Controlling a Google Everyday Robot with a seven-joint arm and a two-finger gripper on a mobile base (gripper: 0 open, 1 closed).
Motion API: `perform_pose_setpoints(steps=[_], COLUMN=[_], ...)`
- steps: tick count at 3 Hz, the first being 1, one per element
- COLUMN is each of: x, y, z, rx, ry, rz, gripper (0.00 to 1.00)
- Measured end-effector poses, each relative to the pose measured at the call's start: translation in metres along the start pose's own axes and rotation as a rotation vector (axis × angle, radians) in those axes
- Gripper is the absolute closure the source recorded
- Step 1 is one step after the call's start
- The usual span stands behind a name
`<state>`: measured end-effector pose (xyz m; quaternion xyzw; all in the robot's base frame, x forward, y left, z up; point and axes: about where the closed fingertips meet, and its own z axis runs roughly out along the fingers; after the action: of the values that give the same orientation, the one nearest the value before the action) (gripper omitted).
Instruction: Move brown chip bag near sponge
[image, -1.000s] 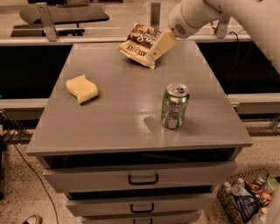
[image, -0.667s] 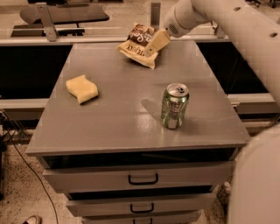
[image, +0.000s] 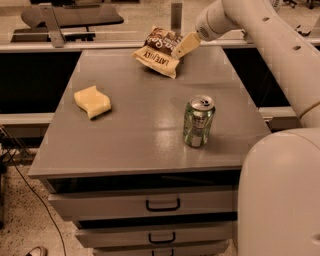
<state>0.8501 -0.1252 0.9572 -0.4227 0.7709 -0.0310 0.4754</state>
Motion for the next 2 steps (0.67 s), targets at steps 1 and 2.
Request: perform_pose_setpoints(steps=[1,2], x=[0.010,0.001], y=[0.001,0.019], z=[0.017,0.041], rx=[-0.024,-0.085], ry=[-0.046,-0.115], rz=[0.067,0.127], gripper=[0.00,0.00])
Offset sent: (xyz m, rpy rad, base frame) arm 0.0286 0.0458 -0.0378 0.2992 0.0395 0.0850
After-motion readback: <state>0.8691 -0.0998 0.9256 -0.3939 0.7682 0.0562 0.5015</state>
